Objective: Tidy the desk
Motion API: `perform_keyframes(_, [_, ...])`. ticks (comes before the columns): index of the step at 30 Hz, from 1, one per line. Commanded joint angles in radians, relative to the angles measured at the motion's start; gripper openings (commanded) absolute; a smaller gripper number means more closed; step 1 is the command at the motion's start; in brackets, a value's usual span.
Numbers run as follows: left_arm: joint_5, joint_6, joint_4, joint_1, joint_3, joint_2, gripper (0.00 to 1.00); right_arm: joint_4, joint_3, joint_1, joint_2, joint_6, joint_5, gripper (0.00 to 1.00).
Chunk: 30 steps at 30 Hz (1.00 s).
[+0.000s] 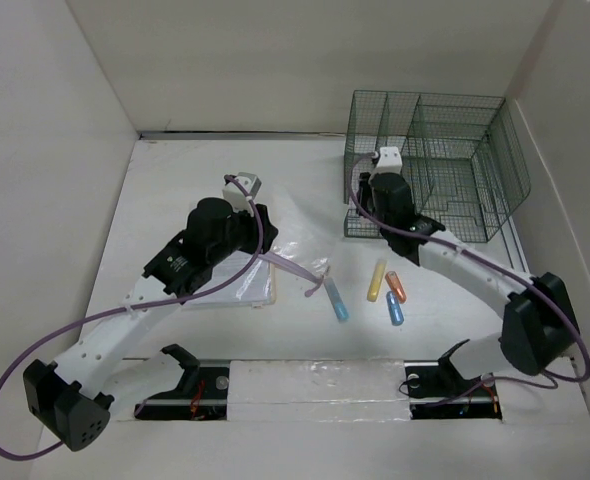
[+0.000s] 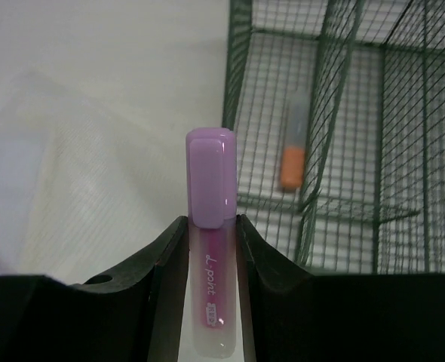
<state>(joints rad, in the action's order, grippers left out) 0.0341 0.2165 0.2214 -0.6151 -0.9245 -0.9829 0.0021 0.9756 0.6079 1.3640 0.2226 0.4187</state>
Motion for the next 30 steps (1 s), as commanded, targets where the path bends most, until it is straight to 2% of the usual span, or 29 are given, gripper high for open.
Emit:
perform_keyframes(1, [0.018,-0.009,-0.031,0.002,0.007,0.039,0.4,0.142,0.109,-0.083,0.124,-0.077,0.006,0.15])
perform_keyframes(4, [0.023,-0.011,-0.033,0.002,0.007,0.043,0.4,0.229,0.158,-0.143,0.188,-0.111,-0.047,0.15])
perform_keyframes(5, [0.024,-0.012,-0.034,0.002,0.007,0.041,0.4,0.23,0.231,-0.154,0.254,-0.12,-0.076,0.16])
perform_keyframes(9, [0.023,-0.012,-0.033,0.002,0.009,0.041,0.4,0.213,0.319,-0.181,0.332,-0.131,-0.08,0.16])
perform_keyframes(12, [0.018,-0.012,-0.033,0.002,0.007,0.038,0.4,0.214,0.359,-0.201,0.378,-0.127,-0.087,0.22])
perform_keyframes(18, [0.015,-0.014,-0.033,0.002,0.004,0.024,0.4,0.203,0.352,-0.201,0.351,-0.124,-0.09,0.54])
perform_keyframes(22, [0.013,-0.014,-0.031,0.002,0.004,0.018,0.4,0.214,0.298,-0.192,0.287,-0.123,-0.08,0.6])
perform_keyframes(23, [0.013,-0.014,-0.033,0.002,0.004,0.018,0.4,0.21,0.282,-0.192,0.267,-0.118,-0.083,0.59])
perform_keyframes(26, [0.012,-0.014,-0.031,0.002,0.003,0.015,0.4,0.197,0.172,-0.152,0.157,-0.088,-0.095,0.42])
perform_keyframes(27, [0.01,-0.016,-0.03,0.002,0.001,0.015,0.4,0.197,0.126,-0.139,0.126,-0.06,-0.103,0.21])
perform_keyframes(30, [0.0,-0.016,-0.028,0.002,0.004,0.021,0.4,0.21,-0.064,-0.054,0.011,-0.039,-0.178,0.01])
